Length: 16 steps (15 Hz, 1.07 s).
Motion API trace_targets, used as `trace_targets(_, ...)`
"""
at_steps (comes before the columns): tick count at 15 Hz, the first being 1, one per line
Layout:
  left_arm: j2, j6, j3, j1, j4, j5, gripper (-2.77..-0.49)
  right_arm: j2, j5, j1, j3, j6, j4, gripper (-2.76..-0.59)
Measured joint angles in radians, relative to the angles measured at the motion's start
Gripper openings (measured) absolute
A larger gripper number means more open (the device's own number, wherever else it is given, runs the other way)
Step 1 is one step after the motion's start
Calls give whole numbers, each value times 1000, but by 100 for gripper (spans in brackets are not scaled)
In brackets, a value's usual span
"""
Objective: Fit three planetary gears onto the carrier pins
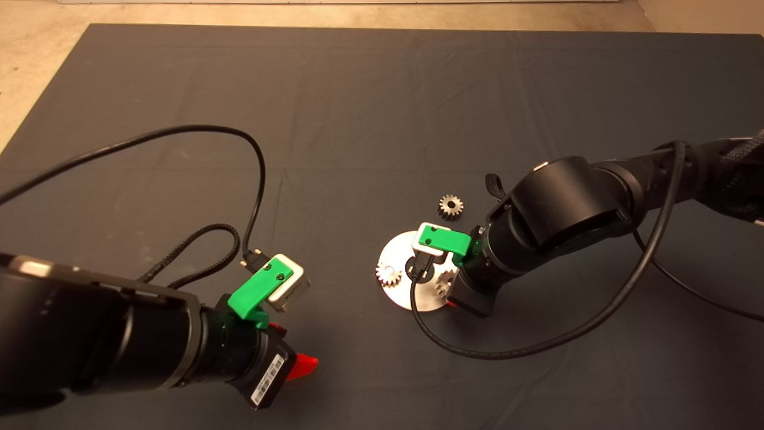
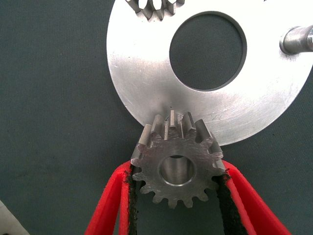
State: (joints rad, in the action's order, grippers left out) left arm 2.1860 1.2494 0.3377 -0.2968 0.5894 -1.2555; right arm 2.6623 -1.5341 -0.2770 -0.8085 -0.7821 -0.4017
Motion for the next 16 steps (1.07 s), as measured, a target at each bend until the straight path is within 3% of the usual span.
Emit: trace_targets(16, -6, 11, 0, 0, 0, 8, -192, -14, 0, 1, 0, 0, 0, -247)
